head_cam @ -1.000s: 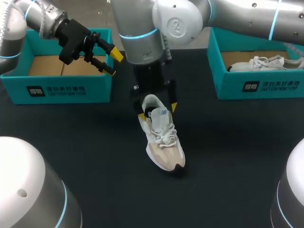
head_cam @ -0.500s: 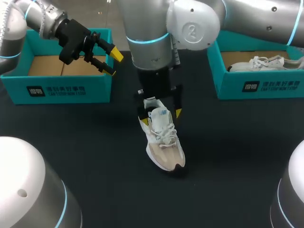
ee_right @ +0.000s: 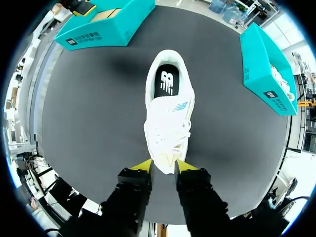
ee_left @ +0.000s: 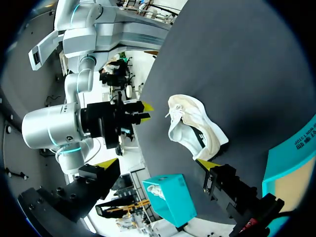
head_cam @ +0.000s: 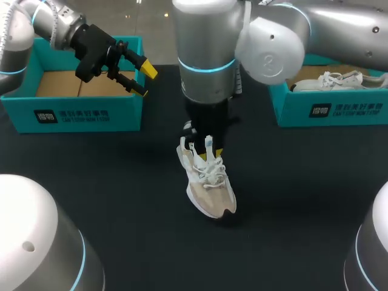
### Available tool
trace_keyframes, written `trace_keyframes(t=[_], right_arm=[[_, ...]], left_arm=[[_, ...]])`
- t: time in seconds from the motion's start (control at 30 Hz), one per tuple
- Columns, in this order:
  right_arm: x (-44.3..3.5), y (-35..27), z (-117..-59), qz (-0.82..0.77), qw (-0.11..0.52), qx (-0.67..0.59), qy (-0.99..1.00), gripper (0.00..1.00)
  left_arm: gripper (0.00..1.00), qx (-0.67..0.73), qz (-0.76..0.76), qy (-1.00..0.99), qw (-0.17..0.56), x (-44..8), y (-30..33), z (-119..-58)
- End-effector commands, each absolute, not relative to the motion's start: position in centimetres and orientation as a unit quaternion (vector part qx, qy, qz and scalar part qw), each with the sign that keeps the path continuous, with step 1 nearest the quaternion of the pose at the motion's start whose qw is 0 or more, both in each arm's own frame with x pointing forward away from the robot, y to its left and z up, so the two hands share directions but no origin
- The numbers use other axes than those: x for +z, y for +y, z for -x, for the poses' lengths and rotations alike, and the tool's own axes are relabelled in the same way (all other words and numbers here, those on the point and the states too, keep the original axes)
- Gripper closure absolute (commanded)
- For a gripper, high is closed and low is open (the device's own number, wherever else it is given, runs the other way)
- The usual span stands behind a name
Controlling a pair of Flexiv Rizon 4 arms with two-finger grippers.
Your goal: Take the shoe out of the shoebox, open the shoe tongue, remove and reinsert the insole, then place the shoe into the shoebox
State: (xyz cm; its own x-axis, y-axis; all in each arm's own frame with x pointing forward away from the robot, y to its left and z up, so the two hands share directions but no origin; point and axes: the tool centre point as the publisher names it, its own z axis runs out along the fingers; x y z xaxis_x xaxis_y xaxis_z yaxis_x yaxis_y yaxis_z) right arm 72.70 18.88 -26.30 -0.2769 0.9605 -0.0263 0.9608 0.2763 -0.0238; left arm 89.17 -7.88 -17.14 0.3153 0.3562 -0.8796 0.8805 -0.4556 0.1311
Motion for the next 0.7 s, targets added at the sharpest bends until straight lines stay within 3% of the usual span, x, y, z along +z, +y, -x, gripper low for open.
trace_keyframes(t=[0.03,0.23,0.7], right_arm=[[-26.8,18.2,-72.5,-0.599,0.022,0.023,0.800,1.00],[-27.5,18.3,-73.0,-0.586,0.063,0.071,0.805,1.00],[-29.0,19.8,-75.8,-0.580,0.068,0.095,0.806,1.00]], left_arm=[[0.00,-0.412,-0.748,0.414,0.316,-17.1,-7.8,-89.1],[0.00,-0.412,-0.748,0.414,0.316,-17.1,-7.8,-89.1],[0.00,-0.412,-0.748,0.414,0.316,-17.1,-7.8,-89.1]])
